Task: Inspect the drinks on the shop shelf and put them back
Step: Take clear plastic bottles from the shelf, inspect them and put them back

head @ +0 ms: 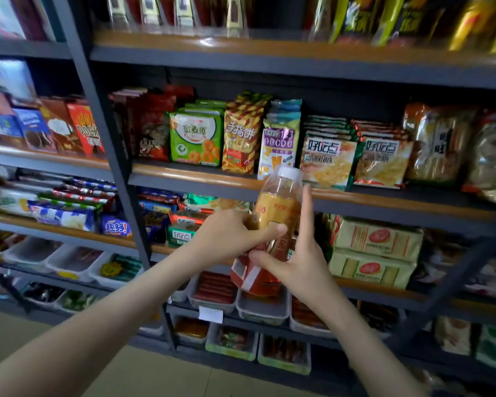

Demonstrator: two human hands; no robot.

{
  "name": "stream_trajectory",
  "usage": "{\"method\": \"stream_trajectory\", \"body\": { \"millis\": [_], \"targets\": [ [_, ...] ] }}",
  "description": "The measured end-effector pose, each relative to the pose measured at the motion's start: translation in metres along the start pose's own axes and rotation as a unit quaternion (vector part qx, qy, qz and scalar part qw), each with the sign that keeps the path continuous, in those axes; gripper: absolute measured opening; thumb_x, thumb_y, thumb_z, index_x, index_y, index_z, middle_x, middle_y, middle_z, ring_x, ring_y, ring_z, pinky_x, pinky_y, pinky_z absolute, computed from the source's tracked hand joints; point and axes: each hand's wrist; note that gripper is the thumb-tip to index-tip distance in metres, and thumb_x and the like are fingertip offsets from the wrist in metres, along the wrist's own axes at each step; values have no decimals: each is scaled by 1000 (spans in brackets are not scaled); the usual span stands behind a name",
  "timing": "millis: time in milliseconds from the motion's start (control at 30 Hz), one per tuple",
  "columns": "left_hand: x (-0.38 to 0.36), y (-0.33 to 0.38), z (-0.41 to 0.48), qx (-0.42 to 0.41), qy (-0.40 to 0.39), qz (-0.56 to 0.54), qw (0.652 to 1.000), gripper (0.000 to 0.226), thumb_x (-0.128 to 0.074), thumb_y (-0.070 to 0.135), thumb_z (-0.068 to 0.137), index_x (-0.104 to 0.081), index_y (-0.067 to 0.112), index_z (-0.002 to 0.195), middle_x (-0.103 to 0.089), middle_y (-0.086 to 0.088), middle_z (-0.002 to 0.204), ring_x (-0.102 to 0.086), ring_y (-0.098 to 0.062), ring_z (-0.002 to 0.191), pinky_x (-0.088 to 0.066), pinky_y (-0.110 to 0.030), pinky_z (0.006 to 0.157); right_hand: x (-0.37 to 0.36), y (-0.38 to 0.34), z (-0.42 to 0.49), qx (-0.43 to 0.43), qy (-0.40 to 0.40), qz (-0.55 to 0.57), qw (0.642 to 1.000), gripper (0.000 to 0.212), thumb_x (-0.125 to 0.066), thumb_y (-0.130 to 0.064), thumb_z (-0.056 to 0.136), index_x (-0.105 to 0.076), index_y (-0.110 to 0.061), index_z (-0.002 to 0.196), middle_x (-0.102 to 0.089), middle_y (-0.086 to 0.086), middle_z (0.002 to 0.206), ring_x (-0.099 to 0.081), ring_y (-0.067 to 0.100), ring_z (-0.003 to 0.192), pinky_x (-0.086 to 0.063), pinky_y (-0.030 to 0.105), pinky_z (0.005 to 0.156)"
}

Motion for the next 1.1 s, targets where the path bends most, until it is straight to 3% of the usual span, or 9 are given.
{"method": "stream_trajectory", "body": {
  "millis": [67,167,267,433,567,667,767,967,1100],
  "targets": [
    [17,9,5,-30,7,-67,997,69,-58,79,69,-61,24,110,-69,8,82,-65,-9,77,-52,-30,74,10,0,15,61,35,20,997,119,-82,-20,74,8,-54,145,-27,-30,146,-41,-13,127,-42,14,99],
    [46,14,13,-111,38,-192,974,42,-67,38,89,-52,31,128,-67,8,111,-66,-1,98,-54,-22,85,21,-6,45,119,86,46,988,111,-81,-28,76,0,-59,145,-22,-19,156,-40,9,137,-43,43,107],
    [81,15,27,-175,129,-149,965,37,-59,24,94,-51,29,130,-63,9,118,-62,5,103,-49,-12,87,28,-27,79,183,126,37,974,105,-80,-36,76,-2,-66,140,-16,-16,159,-37,18,139,-44,50,104],
    [143,3,81,-241,282,24,928,37,-57,26,96,-52,24,133,-60,5,126,-56,-5,115,-42,-17,94,44,-80,147,316,182,-9,931,102,-75,-41,77,2,-64,140,-3,-17,160,-21,18,147,-38,51,109],
    [187,-12,134,-271,362,156,878,46,-60,23,94,-50,16,138,-45,-10,143,-43,-25,130,-35,-32,103,57,-117,211,391,259,-52,882,105,-77,-15,80,3,-33,146,-1,-31,152,-11,-2,145,-24,20,115],
    [216,-22,172,-283,405,215,842,51,-65,19,90,-50,13,138,-39,-22,146,-41,-39,130,-37,-49,104,67,-132,256,396,318,-93,856,106,-78,-12,79,-1,-27,150,-3,-4,157,-9,16,149,-21,38,120],
    [235,-29,205,-289,420,261,820,55,-62,31,90,-47,16,141,-32,-26,150,-32,-45,136,-28,-60,108,74,-133,286,386,319,-140,854,106,-80,-13,77,-4,-39,147,-2,-14,156,-11,17,148,-27,50,116],
    [246,-36,250,-311,379,261,832,58,-31,49,93,-42,24,145,-21,-20,157,-16,-38,145,-13,-61,112,77,-135,307,270,267,-229,896,108,-78,-13,79,-2,-64,137,-12,-27,144,-22,-8,130,-31,6,96],
    [239,-36,267,-350,362,196,841,51,-28,37,95,-50,23,139,-25,-18,156,-14,-36,146,-7,-54,114,84,-151,323,217,221,-261,914,108,-77,-15,80,-3,-65,140,-15,-22,153,-31,6,136,-41,36,106]
  ]
}}
Point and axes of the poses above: each hand's wrist, its own z-axis towards the middle knuckle, its own x-axis out of the back of the hand, y = z × x
